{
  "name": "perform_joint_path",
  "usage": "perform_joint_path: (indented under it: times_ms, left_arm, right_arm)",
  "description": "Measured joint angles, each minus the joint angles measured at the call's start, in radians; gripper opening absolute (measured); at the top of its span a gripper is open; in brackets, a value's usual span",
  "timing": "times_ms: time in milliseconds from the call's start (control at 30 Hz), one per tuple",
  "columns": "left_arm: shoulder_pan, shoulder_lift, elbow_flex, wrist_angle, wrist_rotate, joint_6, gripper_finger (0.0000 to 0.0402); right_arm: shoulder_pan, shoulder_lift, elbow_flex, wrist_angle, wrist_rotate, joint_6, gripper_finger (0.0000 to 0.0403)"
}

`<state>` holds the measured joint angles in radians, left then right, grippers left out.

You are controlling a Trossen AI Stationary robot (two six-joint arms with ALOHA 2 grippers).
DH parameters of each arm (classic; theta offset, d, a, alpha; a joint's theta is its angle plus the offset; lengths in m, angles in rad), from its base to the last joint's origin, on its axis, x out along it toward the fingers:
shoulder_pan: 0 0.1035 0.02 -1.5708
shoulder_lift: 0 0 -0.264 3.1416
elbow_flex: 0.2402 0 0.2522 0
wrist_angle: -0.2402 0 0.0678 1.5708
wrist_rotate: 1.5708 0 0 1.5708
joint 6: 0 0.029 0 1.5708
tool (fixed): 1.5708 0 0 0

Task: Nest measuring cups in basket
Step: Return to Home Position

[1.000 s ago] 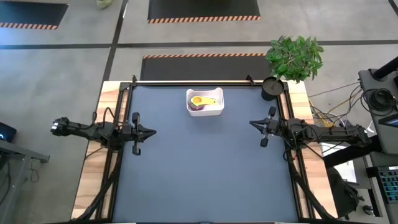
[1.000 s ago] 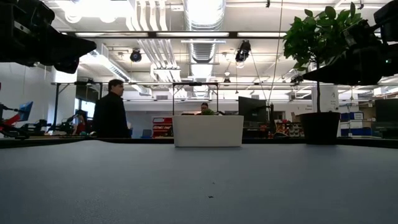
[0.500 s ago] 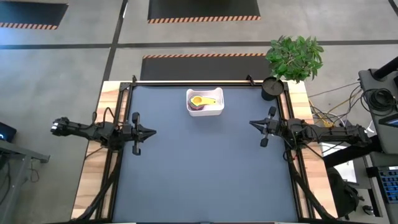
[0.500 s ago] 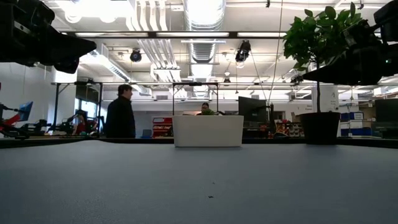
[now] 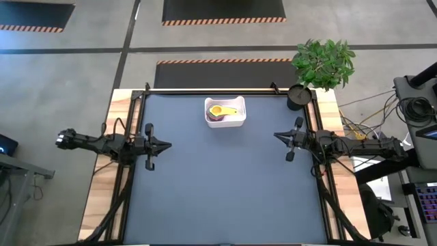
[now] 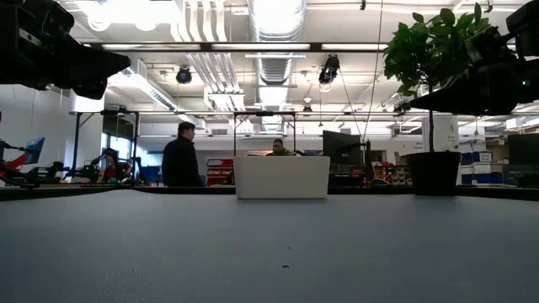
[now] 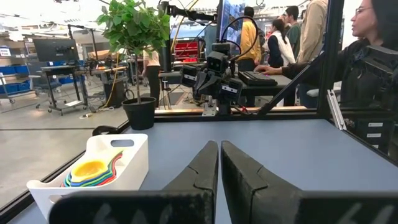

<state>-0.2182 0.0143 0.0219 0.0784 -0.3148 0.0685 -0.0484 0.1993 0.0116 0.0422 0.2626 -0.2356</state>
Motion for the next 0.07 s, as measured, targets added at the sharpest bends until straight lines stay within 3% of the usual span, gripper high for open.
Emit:
perform_joint_path:
  times_ms: [67]
  left_arm:
    - [0.0, 0.0, 0.0, 0.0, 0.0, 0.0, 0.0]
  right_arm:
    - [0.0, 0.0, 0.0, 0.0, 0.0, 0.0, 0.0013]
